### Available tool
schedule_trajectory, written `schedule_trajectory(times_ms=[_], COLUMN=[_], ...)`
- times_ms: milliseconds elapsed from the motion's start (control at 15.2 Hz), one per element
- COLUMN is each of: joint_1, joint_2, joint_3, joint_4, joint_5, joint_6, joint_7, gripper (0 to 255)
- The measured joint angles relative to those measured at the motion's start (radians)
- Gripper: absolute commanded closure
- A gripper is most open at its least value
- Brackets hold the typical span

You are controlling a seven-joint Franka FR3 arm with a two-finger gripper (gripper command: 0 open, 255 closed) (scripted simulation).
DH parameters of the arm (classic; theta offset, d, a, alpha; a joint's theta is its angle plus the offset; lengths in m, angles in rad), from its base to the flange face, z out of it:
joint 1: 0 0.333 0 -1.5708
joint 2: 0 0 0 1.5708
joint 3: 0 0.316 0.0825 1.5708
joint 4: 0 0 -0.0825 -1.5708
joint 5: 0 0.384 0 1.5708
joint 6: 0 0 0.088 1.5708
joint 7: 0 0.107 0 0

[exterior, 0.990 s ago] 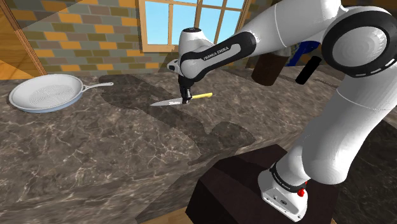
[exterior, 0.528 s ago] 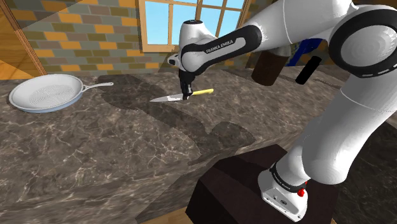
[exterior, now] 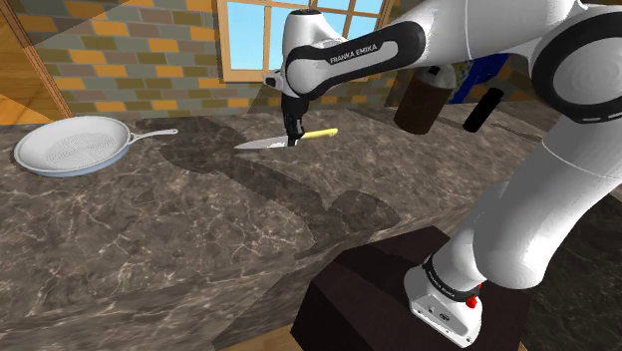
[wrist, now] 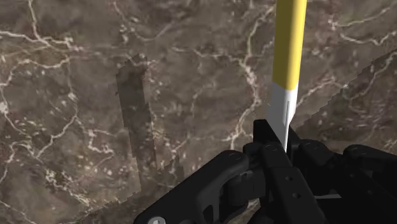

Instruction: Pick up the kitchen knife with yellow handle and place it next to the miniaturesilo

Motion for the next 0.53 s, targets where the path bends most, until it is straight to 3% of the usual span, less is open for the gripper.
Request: schedule_trajectory(times_ms=[528], joint_1=[0.002], joint_2=[-0.04], joint_3=[0.001], joint_4=[0.063], joint_5=[-0.002], joint_6=[-0.103], joint_7=[0.002], gripper=[255])
